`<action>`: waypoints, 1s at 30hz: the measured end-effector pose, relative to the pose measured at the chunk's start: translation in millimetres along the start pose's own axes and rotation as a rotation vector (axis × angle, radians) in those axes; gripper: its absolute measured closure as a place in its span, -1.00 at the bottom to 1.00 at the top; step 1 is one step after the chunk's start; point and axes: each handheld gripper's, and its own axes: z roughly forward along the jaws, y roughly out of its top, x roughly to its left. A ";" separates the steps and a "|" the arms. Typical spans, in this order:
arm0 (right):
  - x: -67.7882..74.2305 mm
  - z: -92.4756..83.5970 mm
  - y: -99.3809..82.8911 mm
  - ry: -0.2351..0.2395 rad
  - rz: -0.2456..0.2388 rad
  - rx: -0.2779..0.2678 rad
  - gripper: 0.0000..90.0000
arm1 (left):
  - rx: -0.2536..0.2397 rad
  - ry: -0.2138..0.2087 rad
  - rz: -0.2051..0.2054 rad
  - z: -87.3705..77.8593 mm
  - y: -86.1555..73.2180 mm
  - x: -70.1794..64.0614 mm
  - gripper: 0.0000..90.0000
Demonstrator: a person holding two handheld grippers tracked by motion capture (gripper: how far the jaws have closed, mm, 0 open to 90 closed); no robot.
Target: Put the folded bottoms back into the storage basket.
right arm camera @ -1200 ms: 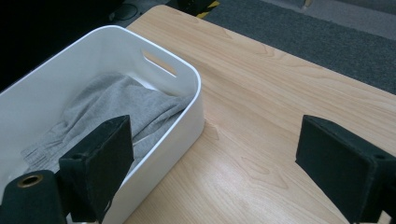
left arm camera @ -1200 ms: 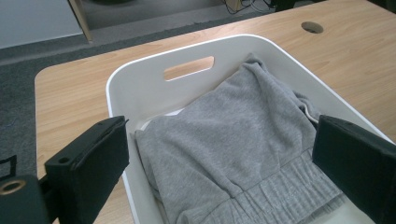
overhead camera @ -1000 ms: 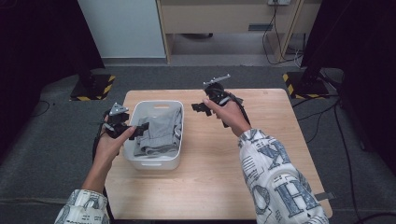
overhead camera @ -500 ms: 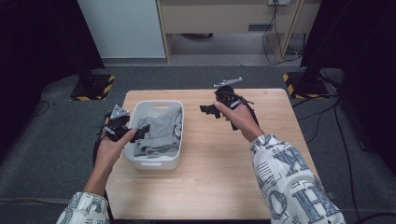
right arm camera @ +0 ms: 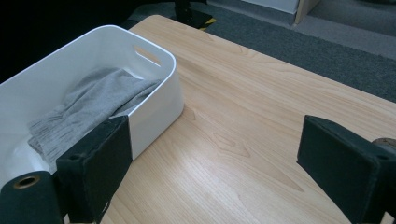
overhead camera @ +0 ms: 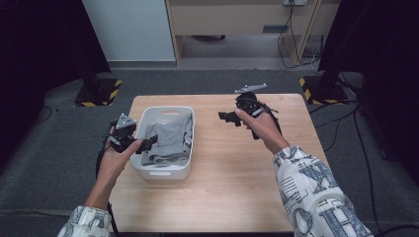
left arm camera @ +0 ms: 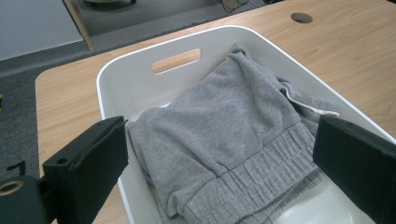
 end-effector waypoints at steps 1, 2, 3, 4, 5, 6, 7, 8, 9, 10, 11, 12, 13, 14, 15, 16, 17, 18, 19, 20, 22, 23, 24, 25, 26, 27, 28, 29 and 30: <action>-0.7 -0.8 -0.5 -0.003 0.001 0.000 -0.78 | -0.001 0.000 -0.002 -0.6 -0.4 0.5 -0.95; -1.5 -1.5 -1.0 -0.004 0.001 -0.003 -0.78 | -0.005 -0.002 -0.009 -0.9 -1.0 0.6 -0.95; -2.1 -2.2 -1.7 -0.003 0.004 -0.005 -0.78 | -0.005 -0.001 -0.007 -1.8 -1.5 1.0 -0.95; -2.7 -3.0 -2.4 -0.002 0.004 -0.002 -0.79 | -0.006 -0.002 -0.009 -2.7 -2.1 1.0 -0.95; -3.4 -3.6 -3.2 -0.007 0.003 -0.002 -0.79 | -0.009 -0.003 -0.012 -3.3 -2.6 0.9 -0.95; -4.4 -4.3 -4.1 -0.008 0.002 -0.002 -0.79 | -0.005 -0.004 -0.007 -4.0 -2.9 0.9 -0.95; -5.2 -5.0 -5.2 -0.010 0.005 -0.002 -0.79 | -0.005 -0.004 -0.007 -4.6 -3.2 0.5 -0.95; -6.2 -5.9 -6.6 -0.011 0.008 -0.002 -0.79 | -0.006 -0.003 -0.006 -5.2 -3.4 0.3 -0.95; -7.2 -6.8 -7.8 -0.014 0.008 0.001 -0.79 | -0.007 -0.004 -0.006 -5.8 -3.4 0.1 -0.95; -8.6 -7.9 -9.4 -0.016 0.007 0.000 -0.79 | -0.011 -0.004 -0.008 -6.3 -3.4 0.1 -0.95; -10.1 -8.9 -11.1 -0.019 0.011 0.000 -0.79 | -0.014 -0.003 -0.010 -6.7 -3.5 0.3 -0.95; -11.7 -10.1 -12.6 -0.021 0.014 -0.002 -0.79 | -0.016 -0.004 -0.012 -7.0 -3.6 0.5 -0.95; -13.5 -11.4 -14.2 -0.026 0.017 -0.002 -0.78 | -0.013 -0.003 -0.011 -7.3 -3.8 0.9 -0.95; -15.5 -12.8 -15.9 -0.032 0.017 -0.004 -0.77 | -0.012 -0.001 -0.011 -7.5 -4.0 0.9 -0.95; -17.2 -14.2 -17.5 -0.035 0.020 -0.008 -0.76 | -0.012 -0.001 -0.011 -7.7 -4.4 0.9 -0.95; -18.7 -15.8 -19.1 -0.036 0.026 -0.009 -0.76 | -0.013 -0.002 -0.012 -7.8 -4.9 0.6 -0.95; -20.2 -17.4 -20.5 -0.038 0.026 -0.009 -0.76 | -0.014 0.002 -0.013 -8.1 -5.3 0.1 -0.95; -21.3 -18.9 -22.0 -0.041 0.025 -0.008 -0.77 | -0.011 0.000 -0.007 -8.4 -5.8 -0.2 -0.95; -22.6 -20.6 -23.4 -0.043 0.027 -0.014 -0.77 | -0.011 -0.006 -0.006 -8.2 -6.4 -0.9 -0.95; -23.9 -22.3 -24.9 -0.044 0.032 -0.018 -0.77 | -0.011 -0.004 -0.004 -8.5 -7.0 -1.3 -0.95; -26.1 -25.6 -27.6 -0.046 0.038 -0.022 -0.78 | -0.008 -0.006 -0.005 -8.5 -8.4 -1.3 -0.95; -27.0 -27.4 -29.0 -0.048 0.042 -0.024 -0.78 | -0.006 -0.005 -0.007 -8.8 -9.1 -1.2 -0.95; -28.0 -29.1 -30.4 -0.049 0.044 -0.025 -0.78 | -0.007 -0.003 -0.008 -9.1 -9.6 -1.0 -0.95; -29.0 -30.3 -31.4 -0.050 0.042 -0.027 -0.78 | -0.011 -0.005 -0.010 -9.9 -10.4 -0.8 -0.95; -30.4 -32.7 -33.0 -0.052 0.047 -0.026 -0.78 | -0.013 -0.004 -0.011 -10.6 -10.8 -0.8 -0.95; -32.1 -34.5 -34.4 -0.057 0.044 -0.027 -0.78 | -0.013 0.000 -0.008 -11.5 -11.0 -0.7 -0.95; -34.0 -36.4 -36.0 -0.059 0.050 -0.031 -0.78 | -0.013 0.000 -0.008 -11.8 -11.2 -0.8 -0.95; -35.4 -38.0 -37.3 -0.060 0.054 -0.032 -0.79 | -0.013 -0.006 -0.008 -11.9 -11.4 -1.0 -0.95; -38.0 -40.7 -40.0 -0.066 0.057 -0.035 -0.79 | -0.014 -0.004 -0.009 -12.0 -11.7 -1.1 -0.95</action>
